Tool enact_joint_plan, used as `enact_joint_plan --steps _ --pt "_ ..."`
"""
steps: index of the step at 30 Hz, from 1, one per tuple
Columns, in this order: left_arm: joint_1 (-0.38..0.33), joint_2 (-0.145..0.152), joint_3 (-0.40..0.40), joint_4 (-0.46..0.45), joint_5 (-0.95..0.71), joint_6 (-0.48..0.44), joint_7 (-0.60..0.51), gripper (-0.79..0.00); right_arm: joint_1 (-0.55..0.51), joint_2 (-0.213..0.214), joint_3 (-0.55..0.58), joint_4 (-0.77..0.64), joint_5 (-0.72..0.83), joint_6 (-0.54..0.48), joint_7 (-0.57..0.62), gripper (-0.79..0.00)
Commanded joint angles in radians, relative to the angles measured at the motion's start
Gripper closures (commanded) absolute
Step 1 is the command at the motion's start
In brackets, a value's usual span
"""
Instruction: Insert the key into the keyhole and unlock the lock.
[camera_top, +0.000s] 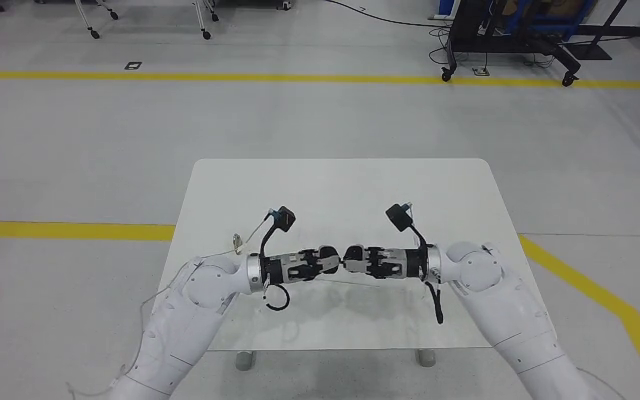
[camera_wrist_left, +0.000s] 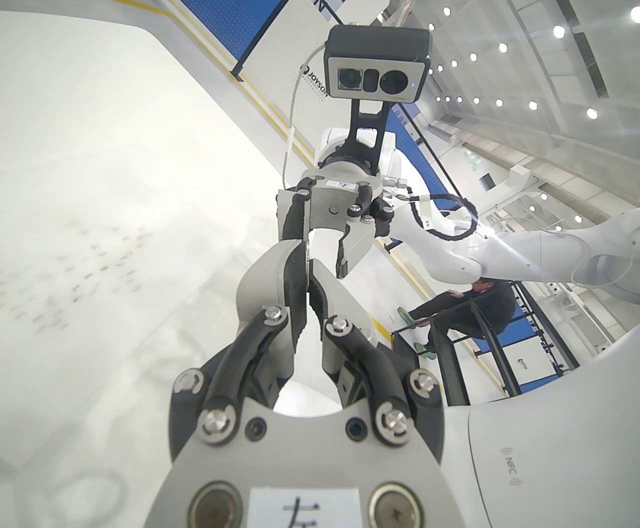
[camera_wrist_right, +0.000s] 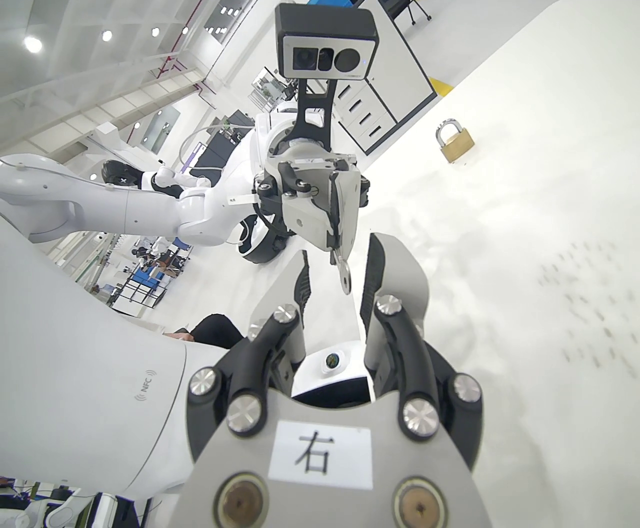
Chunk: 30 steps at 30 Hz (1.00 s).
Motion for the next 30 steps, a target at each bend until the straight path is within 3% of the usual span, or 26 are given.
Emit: enact_joint_plan --steps 1,6,8,19,20,21,25,30 --pt "0.0 0.001 -0.001 0.0 0.007 0.0 0.011 0.0 0.004 0.001 -0.007 0.001 0.003 0.002 0.002 -0.191" --pt "0.0 0.005 0.001 -0.004 0.021 0.0 0.032 0.0 0.019 0.005 -0.024 0.01 0.017 -0.001 -0.001 -0.117" --pt "0.001 0.006 0.002 -0.004 0.024 0.001 0.041 0.0 0.023 0.006 -0.028 0.016 0.022 -0.004 -0.004 0.0" --pt "-0.007 0.011 0.015 -0.003 0.036 0.004 0.051 0.0 0.037 0.014 -0.043 0.035 0.028 -0.014 -0.014 0.0" --pt "-0.007 0.011 0.017 -0.004 0.038 0.004 0.052 -0.431 0.038 0.015 -0.044 0.036 0.029 -0.015 -0.017 0.0" --pt "-0.009 0.012 0.019 -0.006 0.048 0.002 0.051 -0.785 0.038 0.016 -0.044 0.039 0.029 -0.019 -0.023 0.0" --pt "-0.007 0.013 0.019 -0.012 0.062 -0.008 0.084 -0.785 0.036 0.019 -0.042 0.044 0.027 -0.031 -0.034 0.0" --pt "0.015 0.017 -0.03 -0.024 0.061 -0.025 0.207 -0.785 0.02 0.026 -0.018 0.045 0.018 -0.062 -0.077 0.0"
